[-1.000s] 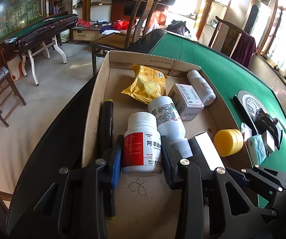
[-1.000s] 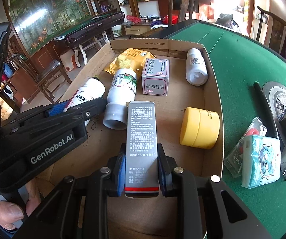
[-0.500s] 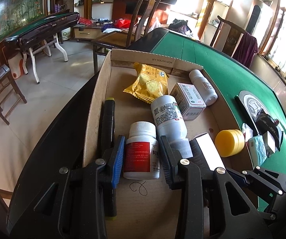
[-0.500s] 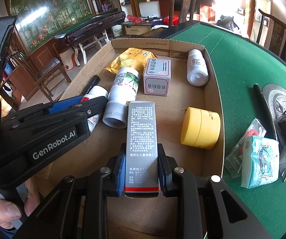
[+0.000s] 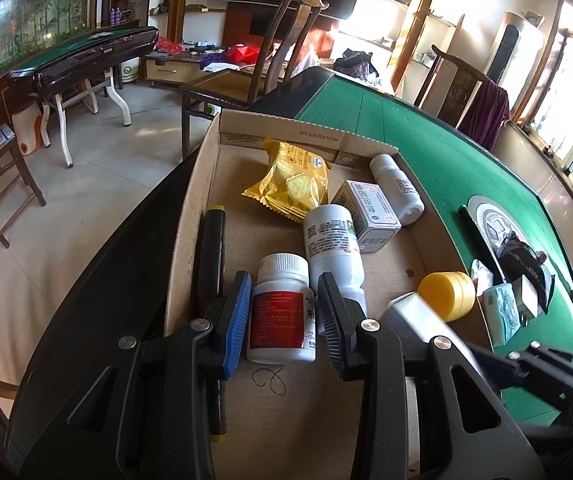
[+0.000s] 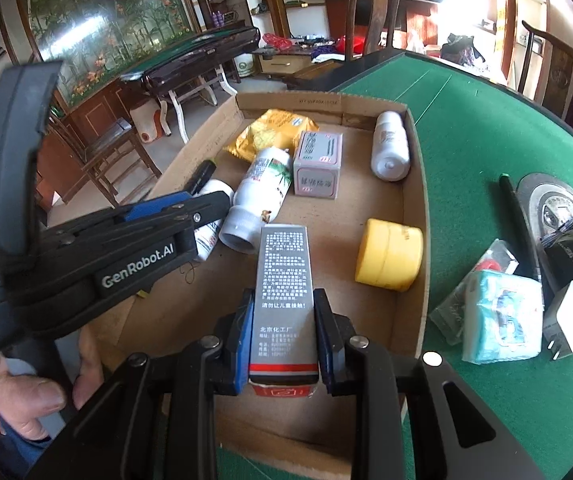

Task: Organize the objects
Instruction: 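Lower the red-label pill bottle and grey box into the tray with both tools, then open both tools to release the pill bottle and grey box in the tray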

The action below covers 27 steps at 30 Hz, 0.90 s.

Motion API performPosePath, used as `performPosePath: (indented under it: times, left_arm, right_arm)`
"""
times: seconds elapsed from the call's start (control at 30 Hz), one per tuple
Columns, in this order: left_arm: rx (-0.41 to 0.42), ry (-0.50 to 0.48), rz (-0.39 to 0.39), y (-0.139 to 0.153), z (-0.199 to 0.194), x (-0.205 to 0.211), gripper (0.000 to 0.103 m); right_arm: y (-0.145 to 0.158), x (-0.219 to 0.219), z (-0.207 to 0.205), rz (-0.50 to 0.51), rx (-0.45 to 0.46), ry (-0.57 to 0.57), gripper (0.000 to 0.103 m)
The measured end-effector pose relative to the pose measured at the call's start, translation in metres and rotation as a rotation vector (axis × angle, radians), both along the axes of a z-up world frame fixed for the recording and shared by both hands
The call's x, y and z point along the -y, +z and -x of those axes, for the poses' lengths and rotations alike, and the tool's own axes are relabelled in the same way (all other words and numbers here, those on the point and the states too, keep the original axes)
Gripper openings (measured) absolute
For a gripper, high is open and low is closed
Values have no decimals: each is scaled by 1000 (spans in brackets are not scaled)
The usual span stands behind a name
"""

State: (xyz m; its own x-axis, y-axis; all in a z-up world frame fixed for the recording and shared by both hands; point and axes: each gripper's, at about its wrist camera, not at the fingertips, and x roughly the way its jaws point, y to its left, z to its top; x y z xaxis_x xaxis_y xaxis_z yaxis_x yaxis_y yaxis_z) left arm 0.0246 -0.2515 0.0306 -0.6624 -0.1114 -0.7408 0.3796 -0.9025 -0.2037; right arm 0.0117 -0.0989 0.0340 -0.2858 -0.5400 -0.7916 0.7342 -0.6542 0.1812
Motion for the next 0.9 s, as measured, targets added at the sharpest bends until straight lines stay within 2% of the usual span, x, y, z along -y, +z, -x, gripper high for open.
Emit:
performPosePath:
  times: [0.1,0.17,0.23,0.33,0.4,0.5,0.6,0.7,0.77,0.8,0.87,0.9]
  left_arm:
    - [-27,-9,-2,4,-2,-2,34]
    - [-46,-14,-4,6,-4,-3,34]
    - [-55,-20,1,8,-5,-4,34]
    - [-41,-19,11,7,-2,-5,34]
    - [-36,-22,5,6,-1,-5,34]
    - [-36,-18,3,6,0,-4,34]
    - [-38,-14,1,5,0,-4,34]
    - [-37,-13,2,5,-1,-4,34]
    - [-37,-14,3,5,-1,-4,34]
    - [-36,-14,6,4,-1,-5,34]
    - [-34,-15,11,4,-1,-6,34]
    - [-34,-16,14,4,-1,-6,34]
  right_arm:
    - [13,-24,18,57,20,-39,27]
    - [19,-45,37,93,34,-103,38]
    - [18,-63,58,102,48,-148,39]
    - [4,-77,73,189,174,-140,39]
    - [0,-73,70,221,213,-104,40]
    - [3,-54,54,201,192,-29,40]
    - [8,-42,38,266,220,64,40]
    - [22,-55,45,272,165,26,40]
    - [28,-72,60,221,77,-79,41]
    - [23,-76,73,146,51,-121,43]
    - [6,-75,92,30,41,-174,43]
    - [-4,-77,100,9,40,-191,43]
